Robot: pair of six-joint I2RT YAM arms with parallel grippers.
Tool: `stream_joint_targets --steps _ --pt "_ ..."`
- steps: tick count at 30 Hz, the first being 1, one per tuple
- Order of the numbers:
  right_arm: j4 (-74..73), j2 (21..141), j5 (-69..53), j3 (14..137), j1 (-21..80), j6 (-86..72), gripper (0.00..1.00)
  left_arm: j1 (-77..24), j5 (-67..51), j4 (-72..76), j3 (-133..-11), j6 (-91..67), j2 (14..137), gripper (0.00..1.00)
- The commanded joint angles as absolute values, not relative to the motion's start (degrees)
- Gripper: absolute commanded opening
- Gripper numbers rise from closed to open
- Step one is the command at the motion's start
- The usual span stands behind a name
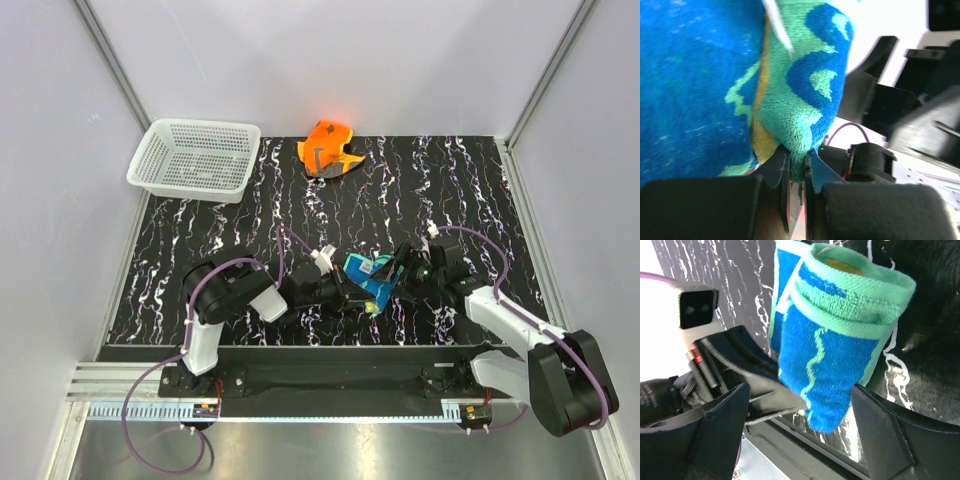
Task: Roll the towels
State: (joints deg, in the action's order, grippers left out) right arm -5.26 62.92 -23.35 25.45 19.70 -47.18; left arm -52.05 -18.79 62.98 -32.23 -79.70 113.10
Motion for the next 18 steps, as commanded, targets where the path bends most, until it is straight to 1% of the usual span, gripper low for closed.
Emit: stream_joint_targets --steps 1,2,5,8,10,18 --pt "-0.53 65.12 -23.91 24.44 19.51 -48.08 0.88 -51.77 -21.44 70.58 -32.16 -81.47 113.99 0.0" --pt "1.56 65.65 -23.99 24.17 19.6 -48.08 0.88 -51.77 -21.62 70.4 -32.25 -81.74 114.34 0.0" --pt "1.76 66.97 -23.12 23.64 19.51 -47.64 0.86 -51.42 -22.32 69.09 -33.22 -81.56 114.87 0.0" --pt "0.35 66.19 -21.63 23.64 19.6 -46.5 0.86 -50.89 -22.5 64.96 -34.1 -80.6 114.87 0.0" --pt "-3.24 64.78 -20.75 23.64 19.51 -45.97 0.86 -50.36 -22.41 62.94 -34.19 -80.33 114.96 0.0" --pt "-5.19 63.63 -19.69 23.12 19.51 -46.23 0.86 -49.4 -22.41 60.21 -34.36 -79.98 115.84 0.0"
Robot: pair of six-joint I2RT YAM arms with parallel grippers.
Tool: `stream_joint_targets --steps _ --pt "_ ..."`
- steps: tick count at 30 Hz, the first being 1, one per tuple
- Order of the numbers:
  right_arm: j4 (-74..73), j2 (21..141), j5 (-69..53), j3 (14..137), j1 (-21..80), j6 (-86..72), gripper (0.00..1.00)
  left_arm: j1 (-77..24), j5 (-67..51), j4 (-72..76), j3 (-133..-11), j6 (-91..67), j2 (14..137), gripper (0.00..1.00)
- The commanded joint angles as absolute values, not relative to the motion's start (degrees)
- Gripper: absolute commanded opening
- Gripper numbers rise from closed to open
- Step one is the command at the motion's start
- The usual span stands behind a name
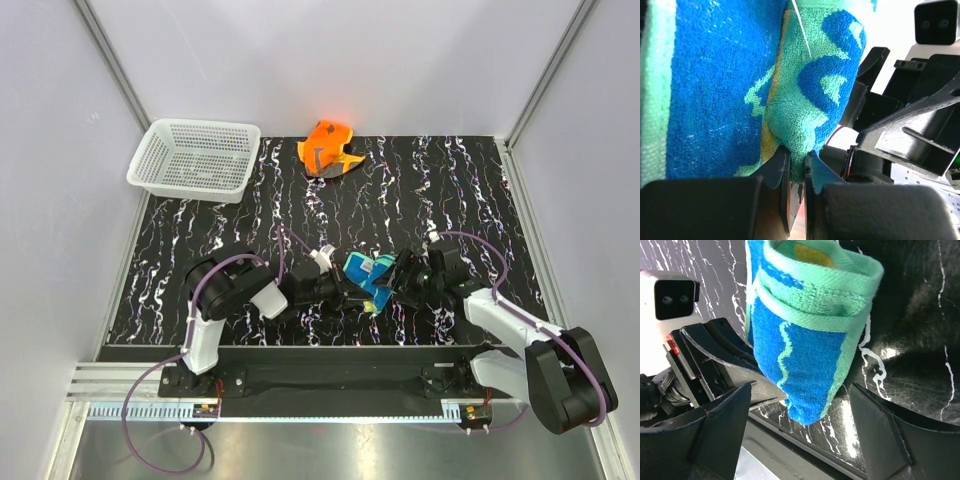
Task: Roll the towels
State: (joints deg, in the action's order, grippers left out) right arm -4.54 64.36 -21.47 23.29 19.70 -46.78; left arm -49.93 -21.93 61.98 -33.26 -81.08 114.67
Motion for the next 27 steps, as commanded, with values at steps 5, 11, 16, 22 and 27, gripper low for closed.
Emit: stream_joint_targets --steps 5,11,16,22,27 --pt "-3.26 65.3 -18.72 23.03 19.6 -46.84 0.87 -49.39 -23.38 59.33 -35.07 -79.45 116.54 0.0" --pt "3.42 72.32 -18.46 23.82 19.6 -47.37 0.78 -49.39 -25.22 59.77 -36.21 -79.45 117.68 0.01" --pt "6.42 75.32 -18.72 24.26 19.51 -46.85 0.57 -49.39 -26.19 58.19 -36.56 -78.75 117.42 0.07" --pt "5.36 74.71 -19.16 24.26 19.6 -46.32 0.4 -49.39 -22.87 44.77 -37.09 -71.12 110.33 0.44" --pt "2.64 72.69 -18.9 24.52 19.51 -45.7 0.39 -51.58 -13.12 18.79 -40.86 -57.76 100.91 0.68"
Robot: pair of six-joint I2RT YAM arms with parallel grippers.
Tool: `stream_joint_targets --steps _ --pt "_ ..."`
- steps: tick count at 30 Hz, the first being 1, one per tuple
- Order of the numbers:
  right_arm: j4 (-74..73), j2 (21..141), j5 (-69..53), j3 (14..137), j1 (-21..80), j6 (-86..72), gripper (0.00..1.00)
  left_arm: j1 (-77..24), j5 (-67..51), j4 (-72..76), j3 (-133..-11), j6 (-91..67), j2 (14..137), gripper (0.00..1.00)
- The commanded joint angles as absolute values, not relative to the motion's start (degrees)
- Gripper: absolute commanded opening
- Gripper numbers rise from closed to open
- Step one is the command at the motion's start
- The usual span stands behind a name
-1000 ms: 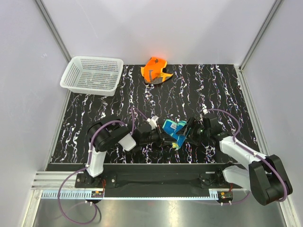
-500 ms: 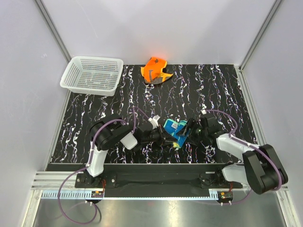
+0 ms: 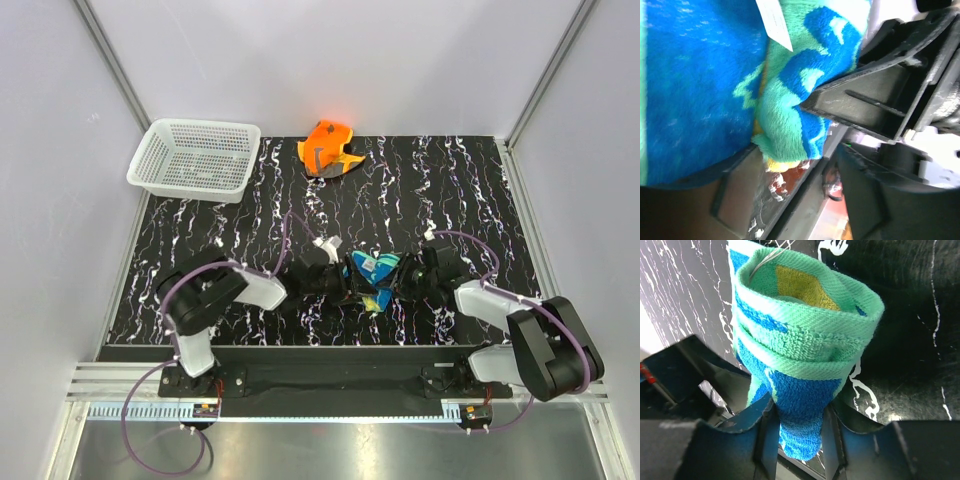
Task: Roll the towels
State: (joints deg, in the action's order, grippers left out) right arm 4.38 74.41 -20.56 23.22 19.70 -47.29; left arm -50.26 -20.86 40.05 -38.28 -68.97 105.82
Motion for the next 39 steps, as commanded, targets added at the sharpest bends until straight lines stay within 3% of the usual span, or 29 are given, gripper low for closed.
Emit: stream_joint_targets --steps 1,6,9,10,13,16,25,34,36,39 --pt "2.38 72.69 -18.9 24.61 19.51 -45.62 0.39 -52.2 -9.01 15.5 -41.83 -54.35 98.64 0.72" --pt "1.76 72.95 -19.25 25.05 19.51 -45.53 0.38 -58.95 6.91 -3.2 -49.56 -47.91 94.66 0.73" --pt "1.06 73.39 -19.6 25.66 19.51 -45.61 0.37 -67.1 23.33 -11.73 -55.79 -43.43 93.6 0.72" --pt "0.71 73.48 -19.86 26.01 19.6 -45.27 0.37 -69.58 32.51 -13.69 -57.55 -40.89 94.47 0.72" --pt "0.35 73.48 -19.69 26.45 19.51 -44.65 0.37 -77.15 44.51 -18.62 -64.76 -36.67 98.34 0.72" --pt "-1.32 73.74 -19.95 26.72 19.6 -44.73 0.37 -81.73 49.64 -19.16 -69.86 -32.54 102.12 0.72" --pt "-2.9 74.09 -20.92 27.95 19.6 -44.3 0.37 -83.32 50.1 -20.13 -78.39 -29.36 113.46 0.72" --pt "-4.31 72.08 -22.5 26.9 19.6 -44.73 0.37 -81.22 46.67 -17.23 -79.1 -29.27 118.82 0.7" --pt "-4.22 71.9 -23.55 26.46 19.6 -45.09 0.37 -80.86 45.62 -16.27 -78.93 -29.27 119.18 0.67" --pt "-4.48 71.28 -25.04 25.93 19.6 -45.09 0.37 -80.16 44.83 -14.68 -78.4 -29.01 119.36 0.53"
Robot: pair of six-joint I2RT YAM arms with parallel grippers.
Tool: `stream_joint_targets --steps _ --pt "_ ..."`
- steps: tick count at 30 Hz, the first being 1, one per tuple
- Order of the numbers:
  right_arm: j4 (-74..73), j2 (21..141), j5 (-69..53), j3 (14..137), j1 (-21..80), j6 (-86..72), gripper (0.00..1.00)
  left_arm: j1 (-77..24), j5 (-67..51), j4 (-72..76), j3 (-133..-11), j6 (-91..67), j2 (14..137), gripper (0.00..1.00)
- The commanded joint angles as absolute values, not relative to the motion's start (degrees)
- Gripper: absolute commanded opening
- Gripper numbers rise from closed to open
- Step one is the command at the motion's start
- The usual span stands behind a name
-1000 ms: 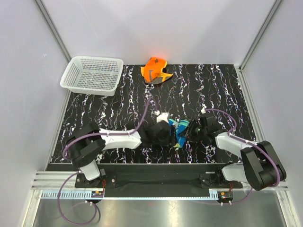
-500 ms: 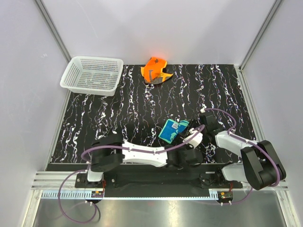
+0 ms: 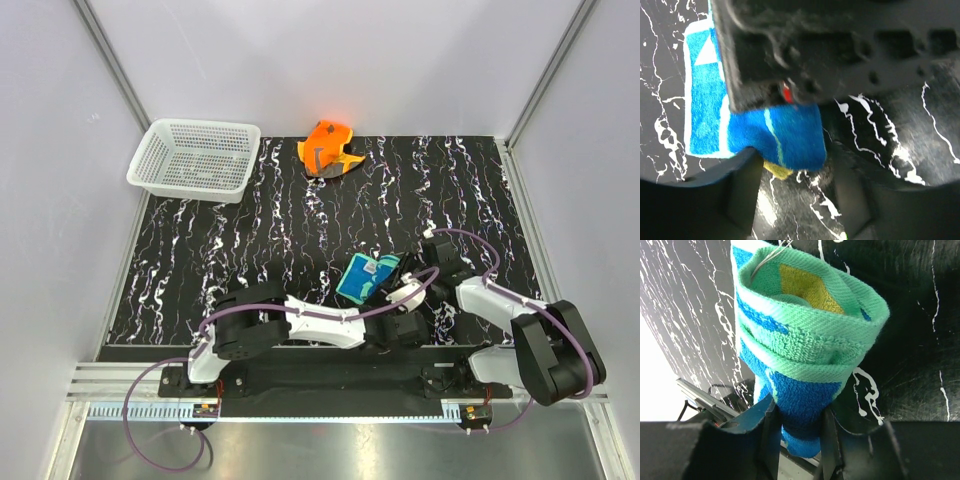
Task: Roll the towels
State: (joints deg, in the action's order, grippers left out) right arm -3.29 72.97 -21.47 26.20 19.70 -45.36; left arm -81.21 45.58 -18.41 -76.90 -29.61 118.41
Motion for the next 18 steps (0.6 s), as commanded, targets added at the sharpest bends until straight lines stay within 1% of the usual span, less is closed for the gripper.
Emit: stream_joint_targets --steps 1,2,4,5,7,8,11,13,14,15,16,17,18 --pt "-4.66 71.11 -25.4 25.93 19.69 -45.09 0.37 -79.98 44.65 -14.16 -78.22 -28.92 119.36 0.42" --pt "-5.35 70.76 -25.75 26.01 19.77 -45.09 0.36 -79.72 44.47 -13.8 -78.22 -28.83 119.36 0.35" --pt "-7.89 69.71 -25.49 26.37 19.69 -45.09 0.36 -79.63 43.51 -12.66 -77.78 -27.86 119.18 0.26" --pt "-8.69 69.35 -25.58 26.63 19.69 -45.0 0.36 -79.45 43.59 -12.74 -77.78 -27.86 119.09 0.17" --pt "-10.62 68.39 -25.66 27.24 19.69 -45.0 0.36 -79.45 43.51 -12.66 -77.52 -27.77 118.92 0.1" --pt "-11.33 68.12 -25.66 27.51 19.69 -44.91 0.37 -79.45 43.51 -12.66 -77.52 -27.86 118.65 0.04" --pt "-13.88 67.24 -25.4 28.74 19.77 -44.39 0.4 -79.45 42.8 -12.3 -76.55 -27.77 117.52 0.01" --pt "-17.11 66.45 -23.91 30.23 19.69 -43.69 0.59 -79.37 41.58 -12.65 -76.2 -27.77 116.72 0.0" --pt "-18.44 66.01 -22.17 31.71 19.69 -42.81 0.75 -79.28 40.27 -13.27 -75.94 -28.12 115.85 0.0" --pt "-20.11 66.01 -20.76 32.6 19.69 -42.54 0.75 -79.1 39.21 -13.62 -75.85 -28.3 115.4 0.0" --pt "-23.87 65.4 -19.0 33.56 19.77 -42.19 0.85 -78.67 38.42 -14.93 -75.85 -28.82 114.97 0.0" --pt "-25.99 65.22 -17.07 34.71 19.69 -41.84 0.89 -78.49 37.8 -15.2 -75.41 -29.35 113.83 0.0" --pt "-27.84 64.87 -13.4 36.63 19.69 -41.14 0.9 -78.14 35.62 -15.38 -75.15 -30.05 113.3 0.0"
